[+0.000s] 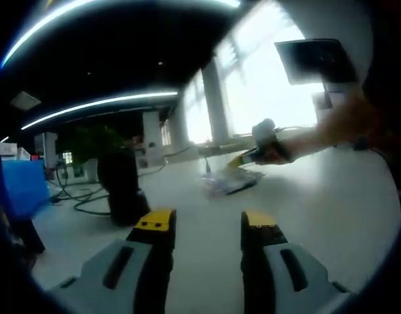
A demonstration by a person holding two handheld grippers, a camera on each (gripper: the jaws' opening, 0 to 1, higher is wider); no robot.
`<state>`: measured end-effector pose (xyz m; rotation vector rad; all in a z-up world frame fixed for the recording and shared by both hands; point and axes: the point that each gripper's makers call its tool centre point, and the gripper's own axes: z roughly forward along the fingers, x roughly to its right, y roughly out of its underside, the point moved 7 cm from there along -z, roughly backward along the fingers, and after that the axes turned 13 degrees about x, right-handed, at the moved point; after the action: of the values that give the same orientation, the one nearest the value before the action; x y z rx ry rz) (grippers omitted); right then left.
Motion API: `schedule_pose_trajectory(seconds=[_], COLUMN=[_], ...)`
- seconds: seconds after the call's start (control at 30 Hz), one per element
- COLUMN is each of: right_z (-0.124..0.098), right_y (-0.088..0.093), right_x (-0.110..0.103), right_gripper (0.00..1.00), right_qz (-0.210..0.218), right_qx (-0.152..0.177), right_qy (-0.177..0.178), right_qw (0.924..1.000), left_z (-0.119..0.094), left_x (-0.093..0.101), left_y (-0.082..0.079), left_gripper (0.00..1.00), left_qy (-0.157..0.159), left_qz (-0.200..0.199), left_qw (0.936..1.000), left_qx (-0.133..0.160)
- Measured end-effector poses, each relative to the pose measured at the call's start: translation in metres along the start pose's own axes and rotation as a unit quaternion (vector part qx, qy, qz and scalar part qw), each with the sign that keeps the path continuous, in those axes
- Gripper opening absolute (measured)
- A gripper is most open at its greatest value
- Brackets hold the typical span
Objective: Clip sheet goods on table flip sheet goods clip sheet goods scan sheet goods put sheet goods back to table
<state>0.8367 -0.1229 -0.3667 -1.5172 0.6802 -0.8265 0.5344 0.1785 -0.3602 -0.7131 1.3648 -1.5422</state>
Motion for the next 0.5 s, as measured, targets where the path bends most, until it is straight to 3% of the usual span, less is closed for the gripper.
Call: schedule_pose_trajectory(seconds=[0.23, 0.5], right_z=[-0.012, -0.022], right_y=[-0.008, -0.036], right_x=[0.027, 0.026], right_gripper=[0.07, 0.11], right_qz=[0.067, 0.066], right_qx=[0.033, 0.058], right_qy=[0.104, 0.107], right_qw=[0.9918, 0.9904], left_z=[0.000, 0.000], left_x=[0.001, 0.000], left_y=[0.000, -0.001], left_gripper=[0.32, 0.32], left_qy=[0.003, 0.000], left_qz=[0.004, -0.002], left_qw=[1.0000, 1.0000], left_qx=[-0.001, 0.004])
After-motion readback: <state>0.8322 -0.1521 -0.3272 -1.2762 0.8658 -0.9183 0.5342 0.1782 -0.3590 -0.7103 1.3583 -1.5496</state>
